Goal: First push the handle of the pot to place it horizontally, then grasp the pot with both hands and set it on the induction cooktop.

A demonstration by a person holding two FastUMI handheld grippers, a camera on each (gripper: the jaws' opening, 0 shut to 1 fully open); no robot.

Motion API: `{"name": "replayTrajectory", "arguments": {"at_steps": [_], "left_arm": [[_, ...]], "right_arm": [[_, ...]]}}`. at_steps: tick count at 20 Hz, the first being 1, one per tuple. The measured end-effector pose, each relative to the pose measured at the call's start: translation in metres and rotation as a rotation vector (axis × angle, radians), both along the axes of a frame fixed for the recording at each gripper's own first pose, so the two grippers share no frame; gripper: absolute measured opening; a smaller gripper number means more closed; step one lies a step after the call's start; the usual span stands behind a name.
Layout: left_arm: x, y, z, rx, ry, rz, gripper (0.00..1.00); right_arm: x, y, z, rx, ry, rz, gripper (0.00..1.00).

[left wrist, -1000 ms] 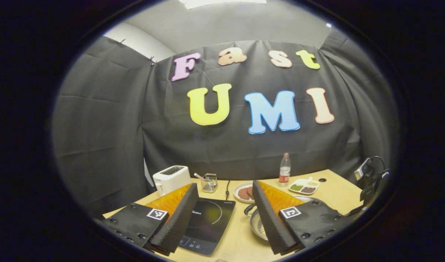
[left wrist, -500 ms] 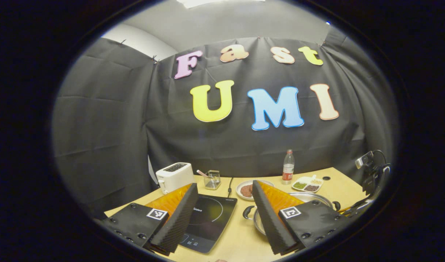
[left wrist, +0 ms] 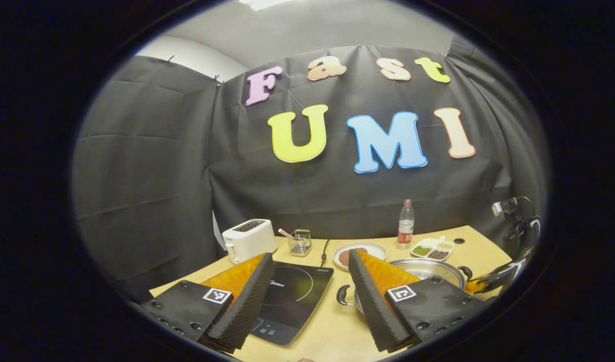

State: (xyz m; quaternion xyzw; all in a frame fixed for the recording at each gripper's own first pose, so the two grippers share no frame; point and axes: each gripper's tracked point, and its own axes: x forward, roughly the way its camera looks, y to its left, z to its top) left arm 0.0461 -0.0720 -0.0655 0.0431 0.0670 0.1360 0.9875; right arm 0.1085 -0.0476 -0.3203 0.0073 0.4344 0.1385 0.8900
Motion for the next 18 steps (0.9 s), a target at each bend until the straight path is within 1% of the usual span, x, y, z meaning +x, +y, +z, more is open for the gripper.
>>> {"name": "replayTrajectory", "arguments": {"at_steps": [1, 2, 3, 4, 5, 8, 9, 10, 13, 14, 18], "left_arm": [[0.001, -0.001, -0.003, -0.002, 0.007, 0.001, 0.97], [0.003, -0.004, -0.007, -0.006, 0.012, -0.001, 0.94], [0.005, -0.007, -0.010, -0.008, 0.018, -0.005, 0.97], [0.008, -0.009, -0.015, -0.009, 0.026, -0.010, 0.97], [0.011, -0.010, -0.018, -0.009, 0.034, -0.015, 0.97], [0.027, -0.014, -0.029, -0.013, 0.053, -0.048, 0.99], [0.035, -0.016, -0.036, -0.014, 0.060, -0.064, 1.00], [0.042, -0.016, -0.043, -0.016, 0.072, -0.080, 1.00], [0.068, -0.018, -0.064, -0.035, 0.115, -0.139, 0.93], [0.076, -0.019, -0.074, -0.048, 0.134, -0.160, 0.96], [0.104, -0.022, -0.112, -0.089, 0.227, -0.240, 0.97]], "right_arm": [[0.000, -0.002, 0.002, 0.002, -0.006, 0.003, 0.02], [-0.001, -0.005, 0.006, 0.005, -0.021, 0.010, 0.04], [-0.002, -0.006, 0.011, 0.012, -0.041, 0.012, 0.11], [-0.002, -0.006, 0.018, 0.036, -0.065, 0.018, 0.14], [-0.001, -0.008, 0.026, 0.043, -0.090, 0.011, 0.27], [0.004, -0.012, 0.042, 0.081, -0.157, -0.006, 0.87], [0.008, -0.012, 0.045, 0.080, -0.180, -0.023, 1.00], [0.012, -0.014, 0.045, 0.072, -0.196, -0.038, 1.00], [0.018, -0.009, 0.048, 0.066, -0.211, -0.070, 1.00], [0.021, -0.007, 0.049, 0.061, -0.213, -0.080, 1.00], [0.036, -0.001, 0.051, 0.040, -0.235, -0.128, 1.00]]}}
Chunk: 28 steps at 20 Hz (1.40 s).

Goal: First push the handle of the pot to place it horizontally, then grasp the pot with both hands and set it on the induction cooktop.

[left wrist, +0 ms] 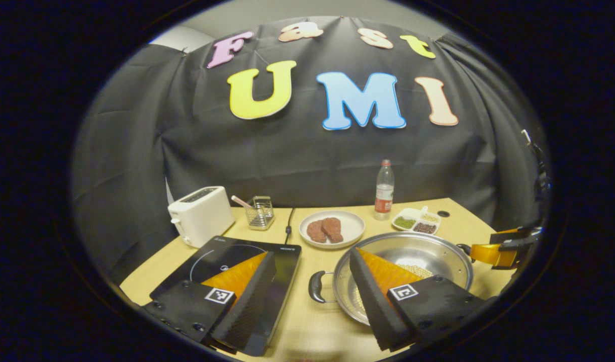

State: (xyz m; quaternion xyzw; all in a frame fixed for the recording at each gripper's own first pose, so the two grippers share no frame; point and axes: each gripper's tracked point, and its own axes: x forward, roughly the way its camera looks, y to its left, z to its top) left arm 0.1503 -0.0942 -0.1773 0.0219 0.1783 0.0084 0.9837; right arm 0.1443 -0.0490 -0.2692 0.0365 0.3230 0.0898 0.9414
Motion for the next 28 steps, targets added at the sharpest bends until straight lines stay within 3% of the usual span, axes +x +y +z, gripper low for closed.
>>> {"name": "replayTrajectory", "arguments": {"at_steps": [9, 12, 21, 22, 23, 26, 27, 28], "left_arm": [[0.046, -0.013, -0.075, -0.016, 0.160, -0.120, 0.96], [0.050, -0.017, -0.091, -0.030, 0.200, -0.130, 1.00], [0.054, -0.018, -0.134, -0.058, 0.321, -0.125, 0.98], [0.052, -0.018, -0.137, -0.064, 0.328, -0.118, 0.97], [0.052, -0.016, -0.137, -0.067, 0.329, -0.107, 0.97], [0.051, -0.015, -0.137, -0.082, 0.325, -0.096, 0.86], [0.053, -0.016, -0.137, -0.081, 0.323, -0.093, 0.75], [0.051, -0.015, -0.137, -0.072, 0.328, -0.090, 0.78]], "right_arm": [[0.021, 0.010, -0.035, -0.033, 0.097, -0.081, 1.00], [0.025, 0.012, -0.046, -0.052, 0.122, -0.084, 1.00], [0.034, 0.013, -0.070, -0.093, 0.170, -0.082, 1.00], [0.033, 0.011, -0.072, -0.102, 0.173, -0.087, 0.97], [0.033, 0.011, -0.074, -0.106, 0.180, -0.087, 0.80], [0.032, 0.011, -0.074, -0.111, 0.178, -0.083, 0.70], [0.032, 0.011, -0.073, -0.114, 0.180, -0.074, 0.68], [0.032, 0.010, -0.074, -0.116, 0.180, -0.064, 0.63]]}}
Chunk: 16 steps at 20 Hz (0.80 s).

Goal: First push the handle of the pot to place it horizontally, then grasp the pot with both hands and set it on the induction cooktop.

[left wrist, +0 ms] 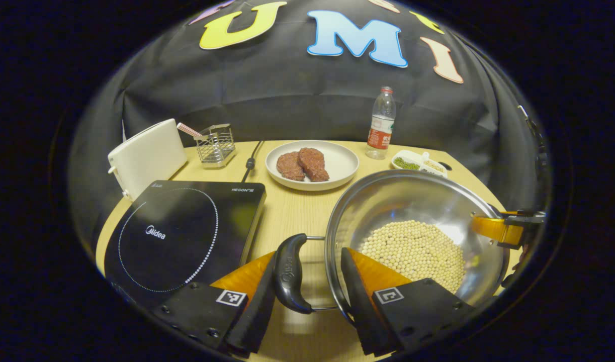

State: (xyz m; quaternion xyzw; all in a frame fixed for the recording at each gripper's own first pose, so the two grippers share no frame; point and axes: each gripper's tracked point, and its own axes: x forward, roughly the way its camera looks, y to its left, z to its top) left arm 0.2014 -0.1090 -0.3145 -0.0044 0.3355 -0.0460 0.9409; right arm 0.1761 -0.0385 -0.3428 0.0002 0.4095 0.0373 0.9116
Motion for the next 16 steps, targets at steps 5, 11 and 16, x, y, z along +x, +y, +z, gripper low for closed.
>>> {"name": "replayTrajectory", "arguments": {"at_steps": [5, 11, 16], "left_arm": [[0.006, 0.001, 0.000, -0.006, 0.009, 0.014, 0.71], [-0.009, -0.007, 0.030, -0.005, -0.024, 0.044, 0.68], [-0.031, -0.005, 0.070, 0.010, -0.072, 0.080, 0.68]], "right_arm": [[-0.008, 0.000, 0.005, -0.003, 0.015, 0.025, 0.52], [-0.012, -0.011, 0.034, -0.015, -0.035, 0.026, 0.53], [-0.025, -0.014, 0.066, 0.024, -0.070, 0.044, 0.53]]}}
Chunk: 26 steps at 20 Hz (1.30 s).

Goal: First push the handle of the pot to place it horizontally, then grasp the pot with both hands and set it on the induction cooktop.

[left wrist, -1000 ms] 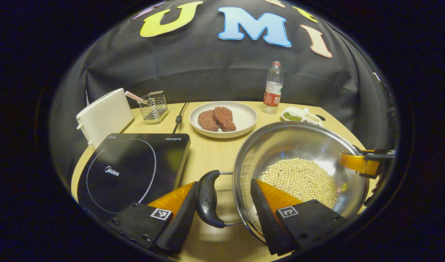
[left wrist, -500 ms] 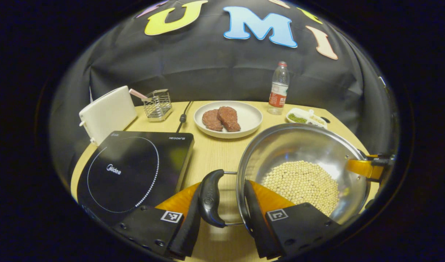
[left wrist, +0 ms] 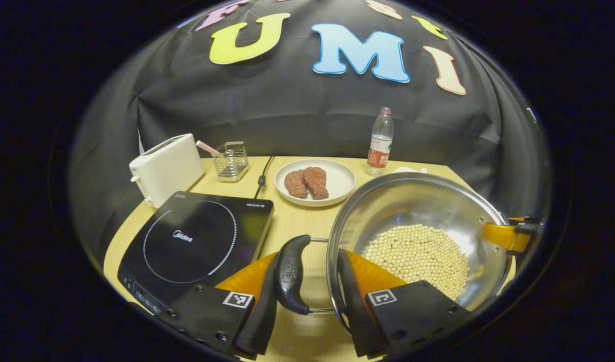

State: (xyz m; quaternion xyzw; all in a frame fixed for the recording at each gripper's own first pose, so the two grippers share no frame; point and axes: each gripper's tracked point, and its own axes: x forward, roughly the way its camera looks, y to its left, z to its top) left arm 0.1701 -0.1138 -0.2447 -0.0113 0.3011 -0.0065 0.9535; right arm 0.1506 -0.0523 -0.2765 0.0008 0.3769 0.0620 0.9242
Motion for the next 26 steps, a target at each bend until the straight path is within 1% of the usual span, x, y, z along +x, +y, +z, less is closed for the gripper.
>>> {"name": "replayTrajectory", "arguments": {"at_steps": [1, 2, 6, 8, 11, 12, 13, 19, 20, 21, 22, 23, 24, 26], "left_arm": [[-0.005, 0.003, 0.006, 0.003, -0.006, 0.009, 0.68], [-0.012, 0.008, 0.011, 0.003, -0.011, 0.015, 0.64], [-0.020, 0.033, 0.018, -0.004, -0.020, 0.020, 0.64], [-0.019, 0.050, 0.020, -0.008, -0.021, 0.012, 0.64], [-0.012, 0.078, 0.025, -0.005, -0.030, -0.008, 0.65], [-0.010, 0.090, 0.027, 0.003, -0.035, -0.016, 0.68], [-0.007, 0.099, 0.028, 0.007, -0.037, -0.024, 0.64], [0.012, 0.153, 0.018, -0.008, -0.032, -0.062, 0.65], [0.014, 0.162, 0.015, -0.009, -0.027, -0.066, 0.72], [0.017, 0.171, 0.013, -0.010, -0.023, -0.070, 0.64], [0.019, 0.179, 0.010, -0.010, -0.021, -0.076, 0.68], [0.023, 0.187, 0.008, -0.009, -0.020, -0.081, 0.65], [0.027, 0.195, 0.006, -0.006, -0.020, -0.086, 0.68], [0.034, 0.214, 0.005, 0.005, -0.022, -0.097, 0.68]], "right_arm": [[-0.003, 0.002, 0.006, 0.005, -0.004, 0.006, 0.53], [-0.006, 0.005, 0.010, 0.006, -0.009, 0.009, 0.53], [-0.018, 0.026, 0.024, -0.006, -0.025, 0.009, 0.52], [-0.023, 0.042, 0.028, -0.006, -0.026, -0.006, 0.52], [-0.027, 0.069, 0.034, 0.000, -0.033, -0.025, 0.52], [-0.029, 0.079, 0.034, 0.006, -0.030, -0.033, 0.53], [-0.030, 0.088, 0.036, 0.007, -0.029, -0.040, 0.52], [-0.032, 0.142, 0.036, -0.008, -0.028, -0.078, 0.53], [-0.032, 0.151, 0.035, -0.010, -0.023, -0.083, 0.53], [-0.033, 0.159, 0.034, -0.012, -0.019, -0.088, 0.52], [-0.033, 0.167, 0.032, -0.014, -0.018, -0.094, 0.52], [-0.032, 0.175, 0.031, -0.015, -0.018, -0.099, 0.52], [-0.032, 0.184, 0.030, -0.013, -0.016, -0.105, 0.52], [-0.031, 0.203, 0.026, -0.002, -0.009, -0.116, 0.52]]}}
